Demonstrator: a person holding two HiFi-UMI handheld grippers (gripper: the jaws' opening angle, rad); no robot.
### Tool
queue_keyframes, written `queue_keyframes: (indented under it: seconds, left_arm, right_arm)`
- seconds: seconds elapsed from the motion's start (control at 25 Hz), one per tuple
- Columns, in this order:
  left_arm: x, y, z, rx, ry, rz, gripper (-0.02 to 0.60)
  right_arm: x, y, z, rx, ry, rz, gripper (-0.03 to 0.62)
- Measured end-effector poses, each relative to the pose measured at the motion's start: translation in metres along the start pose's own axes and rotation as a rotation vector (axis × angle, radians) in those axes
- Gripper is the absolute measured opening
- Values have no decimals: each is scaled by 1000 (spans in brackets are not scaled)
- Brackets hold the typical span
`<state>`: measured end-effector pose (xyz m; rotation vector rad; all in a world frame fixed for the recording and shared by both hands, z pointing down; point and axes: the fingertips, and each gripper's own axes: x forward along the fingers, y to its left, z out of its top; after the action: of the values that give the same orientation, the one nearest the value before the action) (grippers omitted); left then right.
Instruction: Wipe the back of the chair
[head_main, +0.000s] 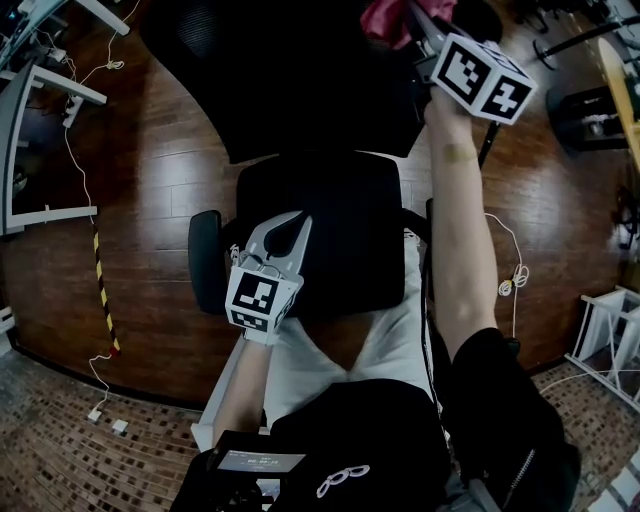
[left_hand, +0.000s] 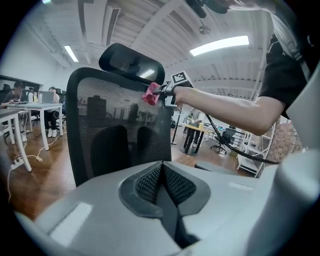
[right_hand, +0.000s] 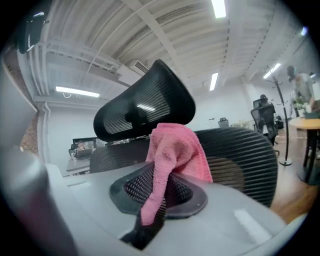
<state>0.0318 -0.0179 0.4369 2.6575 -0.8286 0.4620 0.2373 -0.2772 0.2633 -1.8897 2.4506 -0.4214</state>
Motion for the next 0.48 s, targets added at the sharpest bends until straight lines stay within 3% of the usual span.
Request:
queue_keyframes:
  seconds: [0.24, 0.48]
  left_arm:
    - [7, -7, -2, 13, 5, -10, -8]
    - [5, -11, -3, 13, 12, -17, -8]
  right_arm:
    - [-48, -63, 5, -51, -13, -154, 43]
    - [-92, -104, 9, -192, 14, -344, 43]
